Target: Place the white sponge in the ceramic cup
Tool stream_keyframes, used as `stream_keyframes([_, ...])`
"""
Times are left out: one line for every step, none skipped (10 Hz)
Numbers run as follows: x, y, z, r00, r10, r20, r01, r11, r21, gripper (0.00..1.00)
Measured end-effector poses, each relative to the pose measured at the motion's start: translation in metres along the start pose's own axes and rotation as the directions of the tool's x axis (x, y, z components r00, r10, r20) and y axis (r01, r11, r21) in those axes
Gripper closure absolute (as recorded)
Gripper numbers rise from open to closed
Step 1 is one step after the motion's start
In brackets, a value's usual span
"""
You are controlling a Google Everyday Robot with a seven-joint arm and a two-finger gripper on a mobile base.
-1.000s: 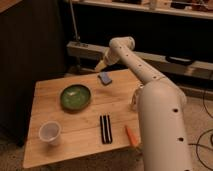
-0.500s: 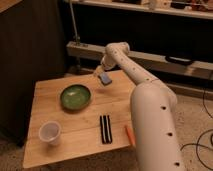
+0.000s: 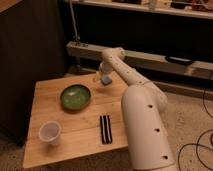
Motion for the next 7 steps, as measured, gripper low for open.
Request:
stream_keyframes([-0.002, 0.010, 0.004, 1.000, 0.015, 0.012, -0.015, 1.000, -0.007, 0.20])
stream_keyframes([-0.004, 0.015, 0.006, 1.000, 0.023, 0.021, -0.023, 1.000, -0.007, 0.20])
stream_keyframes([-0.008, 0.018, 0.010, 0.999, 0.031, 0.032, -0.031, 1.000, -0.002, 0.20])
stream_keyframes([-0.012, 0.019, 0.013, 0.998, 0.040, 0.042, -0.040, 0.999, 0.006, 0.20])
stream_keyframes([-0.018, 0.020, 0.018, 0.998, 0.048, 0.052, -0.049, 0.999, 0.014, 0.20])
stream_keyframes([-0.021, 0.019, 0.019, 0.997, 0.053, 0.055, -0.054, 0.998, 0.019, 0.20])
stream_keyframes([-0.025, 0.018, 0.021, 0.997, 0.054, 0.056, -0.056, 0.998, 0.025, 0.20])
